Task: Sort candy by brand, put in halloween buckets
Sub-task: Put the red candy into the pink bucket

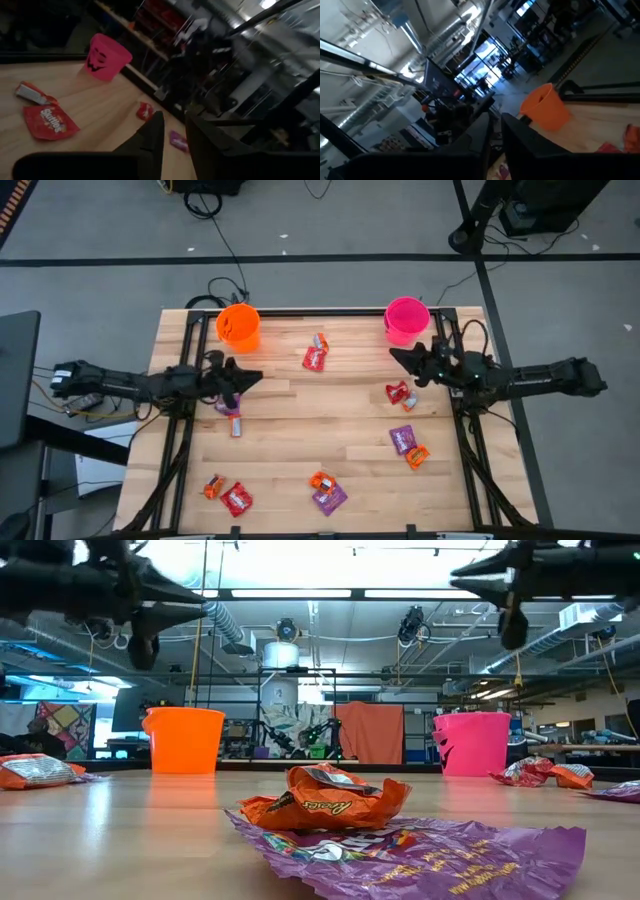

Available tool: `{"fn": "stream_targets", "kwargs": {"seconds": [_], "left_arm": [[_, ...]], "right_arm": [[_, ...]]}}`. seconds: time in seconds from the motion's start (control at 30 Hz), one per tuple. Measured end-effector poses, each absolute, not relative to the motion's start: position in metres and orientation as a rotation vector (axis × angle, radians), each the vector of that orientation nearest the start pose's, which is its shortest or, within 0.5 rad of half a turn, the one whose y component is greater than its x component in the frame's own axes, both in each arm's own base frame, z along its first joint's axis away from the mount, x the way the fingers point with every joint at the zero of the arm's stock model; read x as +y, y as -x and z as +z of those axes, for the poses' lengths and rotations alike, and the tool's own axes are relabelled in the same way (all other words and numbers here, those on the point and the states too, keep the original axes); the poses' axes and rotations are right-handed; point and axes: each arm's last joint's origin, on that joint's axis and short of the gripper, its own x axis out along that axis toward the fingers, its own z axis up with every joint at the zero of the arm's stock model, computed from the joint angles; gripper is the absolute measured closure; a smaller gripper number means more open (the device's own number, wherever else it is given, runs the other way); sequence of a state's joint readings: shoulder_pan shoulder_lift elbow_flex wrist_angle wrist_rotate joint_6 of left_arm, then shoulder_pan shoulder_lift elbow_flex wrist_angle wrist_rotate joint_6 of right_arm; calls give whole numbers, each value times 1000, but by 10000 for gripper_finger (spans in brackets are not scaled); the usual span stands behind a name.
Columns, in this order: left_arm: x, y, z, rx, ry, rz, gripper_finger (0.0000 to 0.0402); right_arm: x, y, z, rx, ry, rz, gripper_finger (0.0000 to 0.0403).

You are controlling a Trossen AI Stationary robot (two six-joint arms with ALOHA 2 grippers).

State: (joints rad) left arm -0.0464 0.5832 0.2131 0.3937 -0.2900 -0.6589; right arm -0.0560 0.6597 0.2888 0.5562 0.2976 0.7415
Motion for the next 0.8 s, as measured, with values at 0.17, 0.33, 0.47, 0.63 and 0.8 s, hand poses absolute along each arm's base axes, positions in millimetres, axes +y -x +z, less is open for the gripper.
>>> {"fn": "stream_targets", "kwargs": {"seconds": [0.17,0.33,0.47,0.63,0.8], "left_arm": [[8,-170,243,-38,645,298,290],[16,-194,273,-56,642,328,289],[18,-210,294,-1,572,243,289],[19,-226,299,174,491,259,289],[19,-239,289,266,491,266,289]], "right_arm": [[-16,-177,279,-195,-694,-152,325],[-19,-196,300,70,-641,-214,317],[-26,-202,299,392,-639,-392,316],[-30,-207,287,700,-646,-516,316],[-33,-206,261,930,-710,-674,316]]}}
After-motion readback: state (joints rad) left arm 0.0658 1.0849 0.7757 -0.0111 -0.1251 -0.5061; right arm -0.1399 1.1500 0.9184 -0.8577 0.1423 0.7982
